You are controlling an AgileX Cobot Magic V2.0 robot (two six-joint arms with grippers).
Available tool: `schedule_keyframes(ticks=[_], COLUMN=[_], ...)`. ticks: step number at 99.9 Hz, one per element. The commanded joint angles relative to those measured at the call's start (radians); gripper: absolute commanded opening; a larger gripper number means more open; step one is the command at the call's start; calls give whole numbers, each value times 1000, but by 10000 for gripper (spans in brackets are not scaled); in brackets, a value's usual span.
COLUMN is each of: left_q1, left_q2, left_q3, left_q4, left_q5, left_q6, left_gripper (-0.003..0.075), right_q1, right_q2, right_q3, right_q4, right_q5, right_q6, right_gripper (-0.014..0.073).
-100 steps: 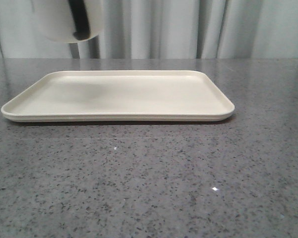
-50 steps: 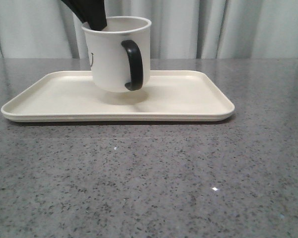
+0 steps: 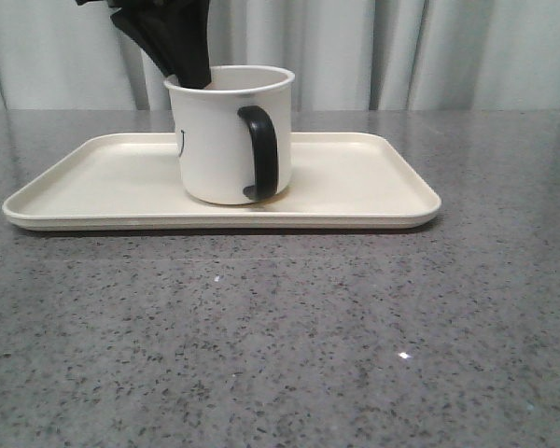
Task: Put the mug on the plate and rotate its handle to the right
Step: 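Lower the mug onto the tray and open the left gripper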
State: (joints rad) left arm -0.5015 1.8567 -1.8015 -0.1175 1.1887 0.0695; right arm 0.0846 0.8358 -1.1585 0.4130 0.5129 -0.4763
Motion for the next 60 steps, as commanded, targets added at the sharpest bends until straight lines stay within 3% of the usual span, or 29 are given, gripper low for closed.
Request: schedule_keyframes(ticks=[1,44,60], left_q1=[-8,-8,-8], left_q2=[-49,-49,-49], left_q3=[-36,-36,-36], left_q4=[-22,-27,-33], left_q5=[-12,-8,-8], left_q6=[6,11,11], left_gripper=[-20,-13,92], right_q1=[0,0,0], right_q2=[0,0,0], right_q3=[-30,-30,-30], right_q4=[2,2,2], right_q5=[-62,-54,-54], right_q6=[-8,-8,-8], right_gripper=[351,351,351])
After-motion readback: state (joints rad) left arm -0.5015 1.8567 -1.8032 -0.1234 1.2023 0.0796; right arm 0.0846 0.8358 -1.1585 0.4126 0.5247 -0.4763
